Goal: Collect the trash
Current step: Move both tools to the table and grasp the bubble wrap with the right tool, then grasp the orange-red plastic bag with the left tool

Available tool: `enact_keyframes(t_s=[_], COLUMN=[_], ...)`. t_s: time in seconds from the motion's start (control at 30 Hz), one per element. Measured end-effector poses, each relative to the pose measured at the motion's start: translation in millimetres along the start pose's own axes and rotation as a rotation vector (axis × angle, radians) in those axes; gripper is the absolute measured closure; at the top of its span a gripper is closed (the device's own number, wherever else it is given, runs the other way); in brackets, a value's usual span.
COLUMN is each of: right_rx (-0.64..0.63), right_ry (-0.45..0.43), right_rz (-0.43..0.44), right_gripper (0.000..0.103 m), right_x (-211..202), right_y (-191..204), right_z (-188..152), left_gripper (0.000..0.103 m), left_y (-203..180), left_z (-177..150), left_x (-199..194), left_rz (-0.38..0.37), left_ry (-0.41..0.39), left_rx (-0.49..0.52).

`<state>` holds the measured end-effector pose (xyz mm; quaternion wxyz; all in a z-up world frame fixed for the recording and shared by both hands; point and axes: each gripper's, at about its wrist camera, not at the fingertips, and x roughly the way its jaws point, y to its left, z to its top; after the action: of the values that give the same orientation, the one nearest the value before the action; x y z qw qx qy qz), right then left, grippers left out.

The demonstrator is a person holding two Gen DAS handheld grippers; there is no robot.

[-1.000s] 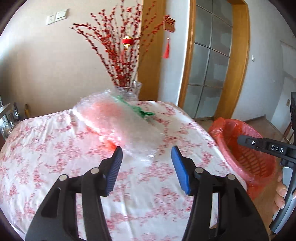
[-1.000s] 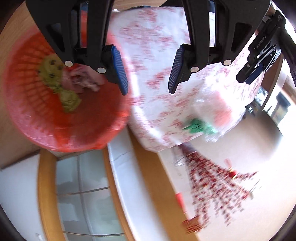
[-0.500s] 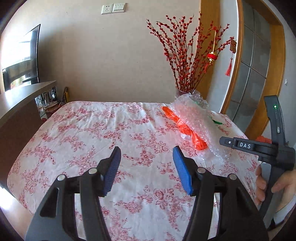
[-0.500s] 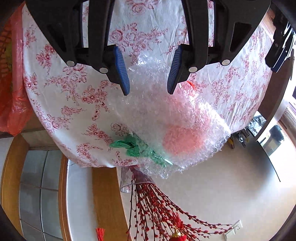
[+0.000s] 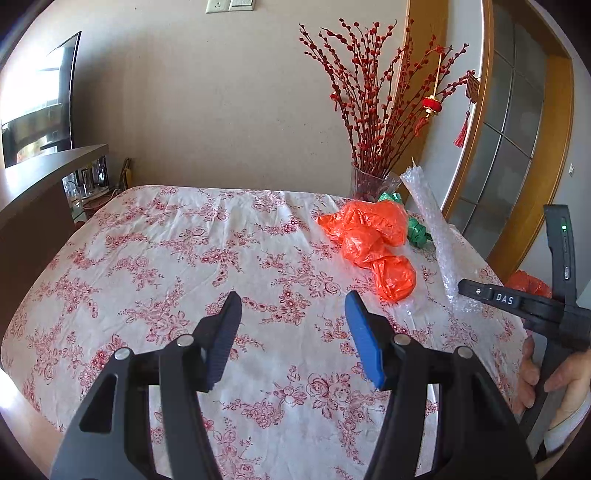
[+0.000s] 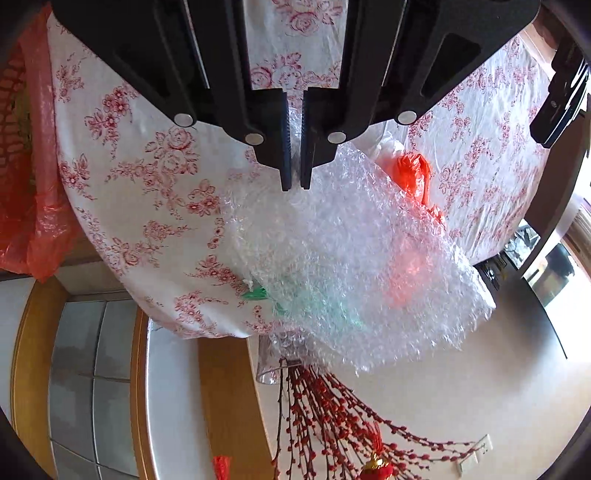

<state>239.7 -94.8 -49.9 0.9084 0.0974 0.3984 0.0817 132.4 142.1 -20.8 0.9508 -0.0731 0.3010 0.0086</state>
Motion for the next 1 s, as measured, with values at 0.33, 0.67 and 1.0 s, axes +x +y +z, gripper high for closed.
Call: enact_keyframes(t_s=[0.33,0.67,1.0], right_rx=[0.104,0.122,0.130], right_ry=[-0.118,-0.123,-0.106], right_rz=[-0.061,-0.095,-0.101], right_gripper=[0.098,0.099,0.099], right_x=[-51.8,-60.3,-61.3], right_y=[-56.6,-71.3,-84.4], right_z=[-3.0,-15.8,-21.5], left_gripper=[0.045,0.044,0.046], left_y=[-33.9,-77.8,-94.7], left_z=[14.3,42.6,46.5], left_x=[20.8,71.8,134.9], left_rz=[-0.075,-0.108,-0.026], left_ry=[0.037,0.104,0.240], left_rx=[0.051,0.081,0.052])
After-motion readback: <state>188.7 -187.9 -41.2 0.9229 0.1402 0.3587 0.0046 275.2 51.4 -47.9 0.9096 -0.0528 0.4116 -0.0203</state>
